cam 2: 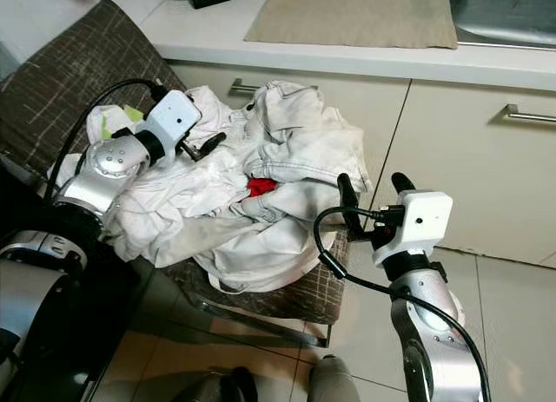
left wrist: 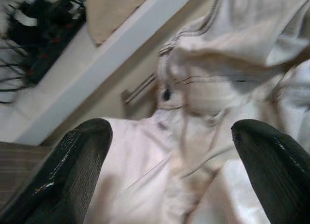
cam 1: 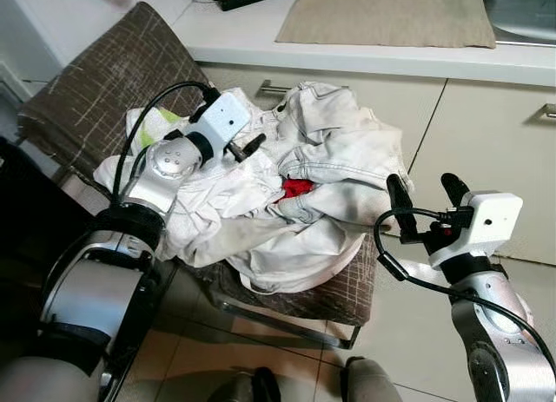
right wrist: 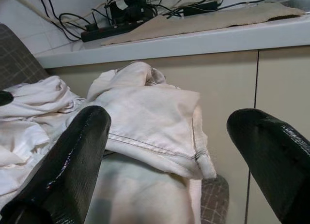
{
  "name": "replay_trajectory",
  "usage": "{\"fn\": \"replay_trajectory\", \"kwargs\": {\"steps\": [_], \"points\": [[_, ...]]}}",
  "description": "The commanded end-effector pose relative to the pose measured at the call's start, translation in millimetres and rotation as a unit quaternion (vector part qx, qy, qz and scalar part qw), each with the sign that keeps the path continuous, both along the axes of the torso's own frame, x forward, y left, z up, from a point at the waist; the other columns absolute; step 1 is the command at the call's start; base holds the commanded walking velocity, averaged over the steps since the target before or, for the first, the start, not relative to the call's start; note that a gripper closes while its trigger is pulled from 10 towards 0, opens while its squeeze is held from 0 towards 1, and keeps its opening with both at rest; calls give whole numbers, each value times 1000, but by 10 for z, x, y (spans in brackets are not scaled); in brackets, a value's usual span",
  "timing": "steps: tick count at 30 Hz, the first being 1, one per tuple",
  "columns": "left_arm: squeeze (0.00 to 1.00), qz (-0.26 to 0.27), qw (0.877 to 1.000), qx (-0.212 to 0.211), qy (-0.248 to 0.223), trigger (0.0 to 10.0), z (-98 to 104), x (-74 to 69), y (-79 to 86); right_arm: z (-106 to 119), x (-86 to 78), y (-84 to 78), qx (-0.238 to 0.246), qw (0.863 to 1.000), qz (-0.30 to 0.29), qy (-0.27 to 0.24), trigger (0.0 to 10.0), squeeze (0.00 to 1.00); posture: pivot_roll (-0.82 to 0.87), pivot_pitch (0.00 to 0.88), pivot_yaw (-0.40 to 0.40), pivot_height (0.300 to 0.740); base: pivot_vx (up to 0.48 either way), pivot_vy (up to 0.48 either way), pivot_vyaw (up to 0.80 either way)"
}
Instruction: Clothes washing
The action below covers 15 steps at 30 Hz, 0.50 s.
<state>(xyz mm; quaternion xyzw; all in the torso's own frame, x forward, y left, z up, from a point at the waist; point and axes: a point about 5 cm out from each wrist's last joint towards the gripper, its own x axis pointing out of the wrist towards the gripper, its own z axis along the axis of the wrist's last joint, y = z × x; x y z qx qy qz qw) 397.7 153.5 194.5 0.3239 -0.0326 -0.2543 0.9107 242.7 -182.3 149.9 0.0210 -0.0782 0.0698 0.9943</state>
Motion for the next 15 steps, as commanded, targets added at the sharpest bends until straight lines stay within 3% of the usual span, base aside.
{"fn": "replay_trajectory", "kwargs": {"steps": [1, 5, 10, 15], "points": [[0, 32, 998, 58, -11, 10000, -135, -38, 206, -52, -6, 55, 3, 1000, 4, 6, 10000, 0, -379, 131, 180, 740, 0, 0, 0], [0, 40, 995, 90, -16, 10000, -202, -63, 301, -80, -38, 83, 1, 1000, 7, 12, 10000, 0, -378, 148, 177, 740, 0, 0, 0], [0, 39, 995, 52, 71, 10000, -351, -86, 340, -117, -153, 57, 1, 1000, 6, 29, 10000, 0, -379, 214, 167, 740, 0, 0, 0], [0, 38, 993, -2, 115, 10000, -409, -93, 318, -154, -249, 60, -4, 999, 8, 43, 10000, 0, -385, 242, 161, 740, 0, 0, 0]]}}
